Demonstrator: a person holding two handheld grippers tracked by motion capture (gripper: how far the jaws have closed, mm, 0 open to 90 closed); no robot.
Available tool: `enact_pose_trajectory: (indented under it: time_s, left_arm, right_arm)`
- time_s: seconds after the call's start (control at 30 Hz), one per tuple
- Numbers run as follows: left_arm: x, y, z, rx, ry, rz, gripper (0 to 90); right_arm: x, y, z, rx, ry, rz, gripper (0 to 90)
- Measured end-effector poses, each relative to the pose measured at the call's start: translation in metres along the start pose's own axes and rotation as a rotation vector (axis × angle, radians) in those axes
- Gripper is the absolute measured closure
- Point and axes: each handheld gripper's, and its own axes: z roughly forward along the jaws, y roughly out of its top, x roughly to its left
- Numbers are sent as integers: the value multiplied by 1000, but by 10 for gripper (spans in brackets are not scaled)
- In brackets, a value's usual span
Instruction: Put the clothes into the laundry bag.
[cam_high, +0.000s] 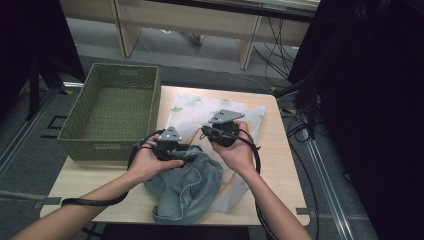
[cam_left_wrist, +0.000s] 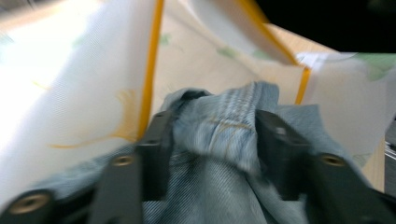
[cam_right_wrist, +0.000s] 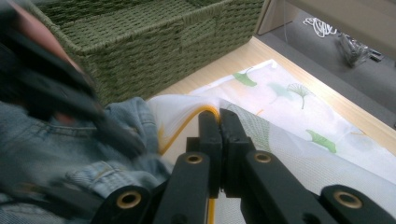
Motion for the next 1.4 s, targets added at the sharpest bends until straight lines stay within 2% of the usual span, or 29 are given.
enact_pose_trajectory:
  time_s: [0.07, 0.13, 0.23, 0.3, 0.37, 0.47, 0.5, 0.63, 0.67, 0.73, 0.9, 0.93, 0.97, 1.0, 1.07, 1.1, 1.13, 1.23, 1.3, 1.4]
  left_arm:
    - [0, 1, -20, -34, 25, 5, 357]
    - [4, -3, -42, -56, 67, -2, 333]
    - [11, -16, -61, -35, 114, -31, 314]
    - [17, -30, -68, 0, 116, -67, 305]
    - [22, -44, -70, 31, 101, -107, 280]
    - [27, -64, -68, 70, 103, -146, 264]
    - [28, -68, -66, 77, 96, -166, 250]
    - [29, -78, -54, 129, 54, -201, 239]
    - [30, -82, -46, 157, 48, -195, 254]
    - [31, -84, -42, 171, 42, -191, 268]
    - [33, -92, -27, 226, -31, -219, 479]
    - [33, -92, -26, 238, -33, -217, 560]
    - [33, -92, -24, 252, -32, -207, 603]
    - [33, -93, -23, 261, -32, -202, 603]
    - [33, -92, -23, 261, -22, -205, 735]
    - [34, -92, -24, 252, -19, -215, 794]
    - [34, -92, -25, 239, -28, -245, 830]
    - [34, -90, -31, 201, -60, -293, 850]
    - [32, -84, -38, 154, -74, -319, 857]
    - [29, -71, -49, 78, -81, -311, 860]
  right_arm:
    - [0, 0, 0, -1, -1, 0, 900]
    - [0, 0, 1, 1, -4, 1, 900]
    - [0, 1, 0, 2, -4, -2, 900]
    - [1, 2, 0, 4, -1, -1, 900]
    - [1, 2, 0, 6, -1, -6, 900]
    - [3, 3, 1, 7, 0, 6, 900]
    - [3, 3, 1, 8, 3, -5, 900]
    - [4, 3, 2, 10, 3, -10, 900]
    - [4, 3, 2, 14, 2, -17, 900]
    - [4, 2, 2, 15, 5, -19, 900]
    - [7, 0, 5, 34, 13, -8, 900]
    - [7, 0, 7, 34, 16, -16, 900]
    - [7, 0, 6, 36, 15, -16, 900]
    - [7, 0, 6, 36, 15, -16, 900]
    - [8, 1, 7, 34, 15, -19, 900]
    - [8, 1, 6, 37, 15, -11, 900]
    - [9, 1, 6, 37, 16, -8, 900]
    - [8, 1, 6, 34, 17, -15, 900]
    - [8, 1, 6, 33, 17, -12, 900]
    - [8, 2, 6, 27, 14, -12, 900]
